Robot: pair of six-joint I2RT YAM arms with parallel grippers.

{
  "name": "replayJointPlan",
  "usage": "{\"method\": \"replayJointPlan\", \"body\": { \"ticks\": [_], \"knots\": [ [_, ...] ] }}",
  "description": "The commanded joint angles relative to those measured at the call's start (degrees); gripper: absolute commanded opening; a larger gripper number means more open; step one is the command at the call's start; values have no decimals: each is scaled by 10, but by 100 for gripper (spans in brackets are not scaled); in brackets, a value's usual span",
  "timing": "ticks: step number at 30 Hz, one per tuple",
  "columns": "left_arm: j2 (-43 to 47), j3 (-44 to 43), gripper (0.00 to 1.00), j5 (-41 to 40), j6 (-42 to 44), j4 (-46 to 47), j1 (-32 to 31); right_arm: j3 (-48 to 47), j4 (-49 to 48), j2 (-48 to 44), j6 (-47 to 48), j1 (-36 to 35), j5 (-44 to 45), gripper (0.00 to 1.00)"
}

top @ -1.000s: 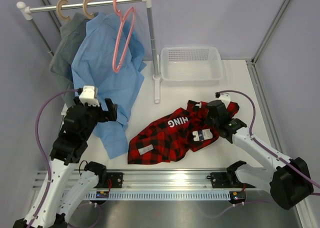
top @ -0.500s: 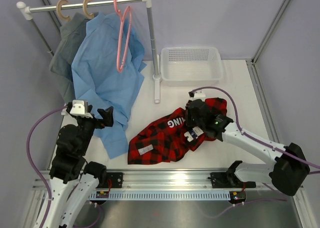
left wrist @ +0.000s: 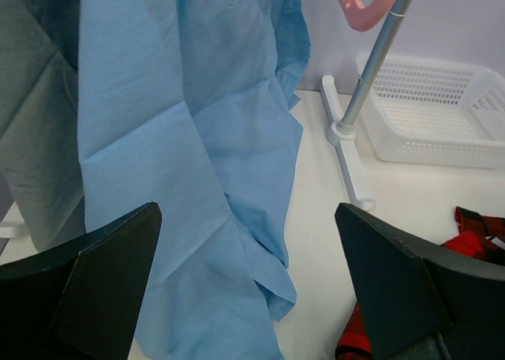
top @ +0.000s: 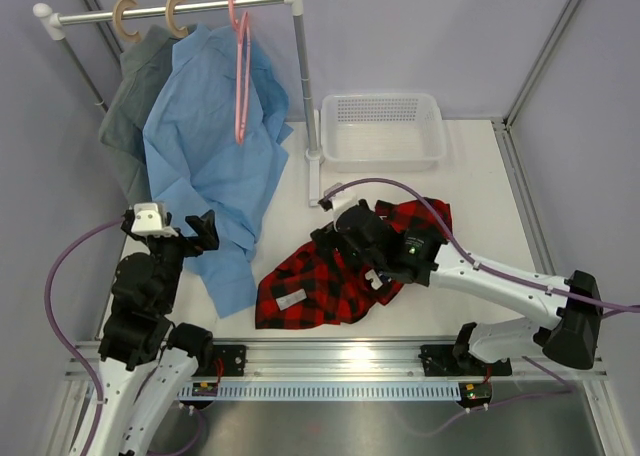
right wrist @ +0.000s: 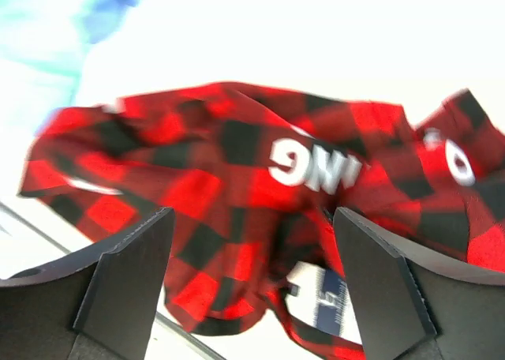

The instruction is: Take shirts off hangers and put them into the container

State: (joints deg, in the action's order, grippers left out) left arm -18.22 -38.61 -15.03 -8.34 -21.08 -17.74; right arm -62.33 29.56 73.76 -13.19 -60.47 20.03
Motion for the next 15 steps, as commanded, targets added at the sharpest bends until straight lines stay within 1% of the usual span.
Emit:
{"method": "replayJointPlan", "body": {
  "ticks": [1,5,8,11,15],
  "knots": [
    [16,6,98,-54,-6,28,2,-46,-4,30,74,-31,-51,92],
    [21,7,98,-75,-7,27,2,-82,-2,130,128,-68,-102,93],
    [29,10,98,-90,-8,27,2,-107,-19,172,170,-84,-147,94],
    [36,13,98,-102,-8,28,2,-129,-35,225,202,-94,-162,94],
    [39,13,98,-105,-8,28,2,-160,-35,272,230,-94,-163,93]
  ]
}}
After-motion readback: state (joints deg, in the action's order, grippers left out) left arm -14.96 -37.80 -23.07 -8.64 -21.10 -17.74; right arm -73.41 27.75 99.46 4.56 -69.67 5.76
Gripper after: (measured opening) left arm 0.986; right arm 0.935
